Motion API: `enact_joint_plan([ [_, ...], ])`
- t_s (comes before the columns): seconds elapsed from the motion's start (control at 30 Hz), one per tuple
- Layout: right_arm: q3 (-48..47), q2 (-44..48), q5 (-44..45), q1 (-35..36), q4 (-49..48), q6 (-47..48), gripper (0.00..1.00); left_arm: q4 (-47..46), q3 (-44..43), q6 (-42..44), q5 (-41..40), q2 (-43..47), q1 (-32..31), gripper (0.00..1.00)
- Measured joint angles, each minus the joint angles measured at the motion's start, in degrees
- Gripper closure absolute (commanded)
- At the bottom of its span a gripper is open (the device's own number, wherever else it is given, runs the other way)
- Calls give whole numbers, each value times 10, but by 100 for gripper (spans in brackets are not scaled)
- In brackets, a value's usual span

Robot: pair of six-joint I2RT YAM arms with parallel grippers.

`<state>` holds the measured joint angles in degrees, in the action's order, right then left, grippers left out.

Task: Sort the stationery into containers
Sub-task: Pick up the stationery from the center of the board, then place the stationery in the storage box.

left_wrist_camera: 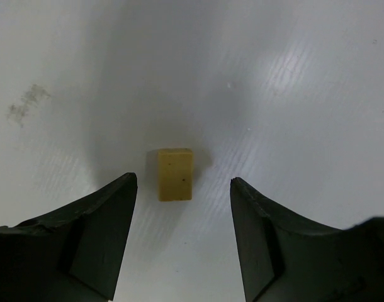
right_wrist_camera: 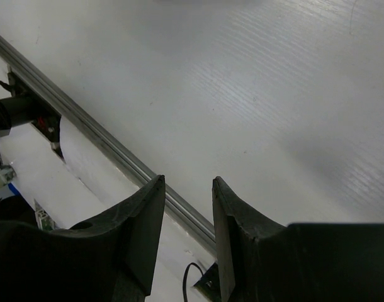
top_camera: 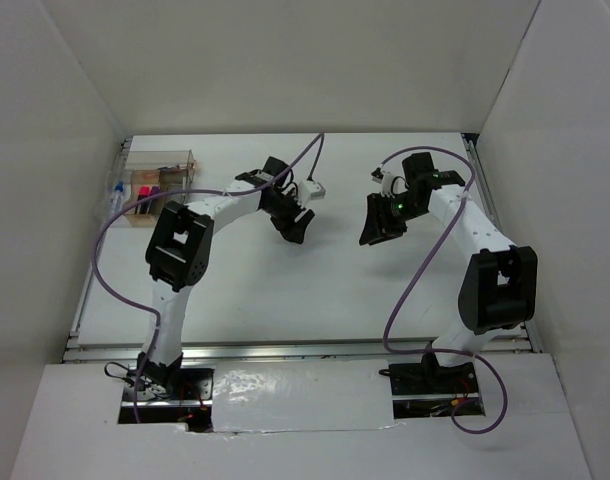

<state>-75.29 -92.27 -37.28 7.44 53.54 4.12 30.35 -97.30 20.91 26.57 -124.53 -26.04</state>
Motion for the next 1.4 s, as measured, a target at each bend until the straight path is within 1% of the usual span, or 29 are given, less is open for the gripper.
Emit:
enact_joint_plan([
  [0.17, 0, 0, -1, 0, 0, 0, 57, -1, 14, -1, -4, -1, -8, 30],
  [0.33, 0, 0, -5, -1, 0, 0, 57, -32, 35, -3, -26, -1, -8, 39],
  [0.37, 0, 0, -6, -2, 0, 0, 58, -40, 37, -3, -34, -1, -8, 43],
  [0.4, 0, 0, -6, -2, 0, 0, 58, -46, 37, -4, -41, -1, -8, 45],
  [0.43, 0, 0, -7, -2, 0, 0, 58, -52, 39, -3, -48, -1, -9, 52],
  [0.5, 0, 0, -8, -2, 0, 0, 58, -58, 40, -5, -58, -1, -10, 59],
  [0.6, 0, 0, -9, -2, 0, 0, 58, -63, 41, -4, -69, -1, -12, 65],
  [0.63, 0, 0, -9, -3, 0, 0, 58, -63, 41, -4, -69, -1, -12, 69],
  [0.77, 0, 0, -9, -3, 0, 0, 59, -67, 49, -5, -70, 6, -10, 73],
  [0.87, 0, 0, -9, -3, 0, 0, 59, -45, 59, -16, -60, 22, 4, 74],
  [0.97, 0, 0, -9, -3, 0, 0, 59, -26, 59, -31, -41, 48, 53, 77],
  [1.1, 0, 0, -9, -3, 0, 0, 59, -9, 50, -39, -27, 103, 173, 79],
  [1.23, 0, 0, -10, -3, 0, 0, 58, 4, 3, -44, -30, 138, 302, 80],
  [1.3, 0, 0, -10, -3, 0, 0, 58, 10, -27, -45, -30, 139, 350, 80],
  [1.4, 0, 0, -10, -3, 0, 0, 56, 22, -55, -48, -30, 135, 401, 80],
])
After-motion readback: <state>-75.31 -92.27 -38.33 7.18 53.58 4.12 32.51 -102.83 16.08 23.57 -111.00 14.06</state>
